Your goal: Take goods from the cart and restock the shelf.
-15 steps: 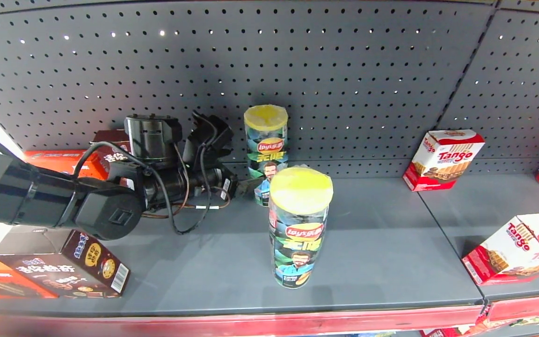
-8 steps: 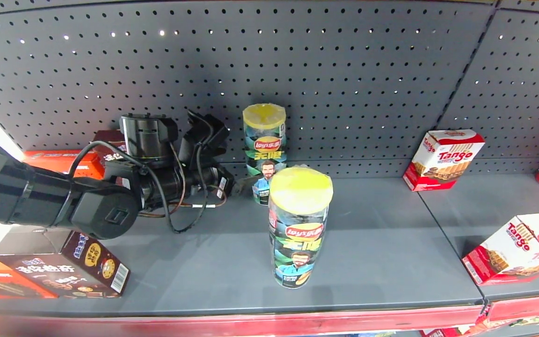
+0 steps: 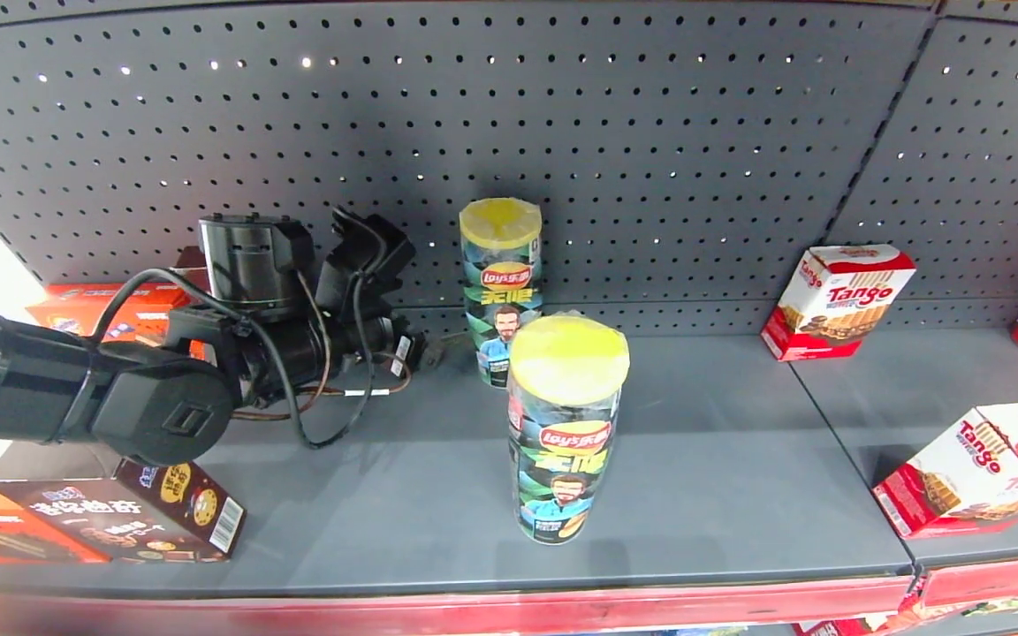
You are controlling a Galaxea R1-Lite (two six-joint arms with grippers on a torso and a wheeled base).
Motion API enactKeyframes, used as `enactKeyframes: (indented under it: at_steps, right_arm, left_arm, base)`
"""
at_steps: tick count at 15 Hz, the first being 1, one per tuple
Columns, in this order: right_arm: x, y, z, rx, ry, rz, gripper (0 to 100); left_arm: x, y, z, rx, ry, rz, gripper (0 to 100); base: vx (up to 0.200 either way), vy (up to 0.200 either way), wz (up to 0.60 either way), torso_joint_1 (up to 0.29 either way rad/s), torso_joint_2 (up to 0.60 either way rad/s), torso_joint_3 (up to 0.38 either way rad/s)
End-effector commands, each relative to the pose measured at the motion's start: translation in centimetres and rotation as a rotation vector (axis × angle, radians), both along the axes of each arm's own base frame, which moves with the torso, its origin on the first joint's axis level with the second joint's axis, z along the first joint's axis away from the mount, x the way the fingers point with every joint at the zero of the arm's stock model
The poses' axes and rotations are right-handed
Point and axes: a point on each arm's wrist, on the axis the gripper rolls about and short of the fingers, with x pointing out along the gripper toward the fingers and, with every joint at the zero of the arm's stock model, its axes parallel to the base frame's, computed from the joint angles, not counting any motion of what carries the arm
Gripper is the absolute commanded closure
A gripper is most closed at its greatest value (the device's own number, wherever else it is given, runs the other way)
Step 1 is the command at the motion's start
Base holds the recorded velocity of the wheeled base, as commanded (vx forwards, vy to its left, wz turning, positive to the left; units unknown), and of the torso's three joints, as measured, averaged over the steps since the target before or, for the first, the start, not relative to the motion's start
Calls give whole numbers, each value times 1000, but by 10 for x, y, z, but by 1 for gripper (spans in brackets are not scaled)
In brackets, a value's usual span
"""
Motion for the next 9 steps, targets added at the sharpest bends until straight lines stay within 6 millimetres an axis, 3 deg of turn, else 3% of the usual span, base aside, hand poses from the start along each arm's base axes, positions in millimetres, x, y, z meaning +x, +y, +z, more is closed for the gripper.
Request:
enactKeyframes:
  at_steps: [1,6,9]
  right_arm:
    - [0,0,0,0,1,1,0]
    - [0,0,0,0,1,1,0]
    - [0,0,0,0,1,1,0]
  left_arm:
    - [-2,-1,1,18,-6,48,0]
    - [-7,-19,0,60,-20,85,0]
    - [0,-24,-10,67,-8,103,0]
  base:
    - [0,0,0,0,0,0]
    - [0,0,0,0,0,0]
    - [0,0,0,0,0,0]
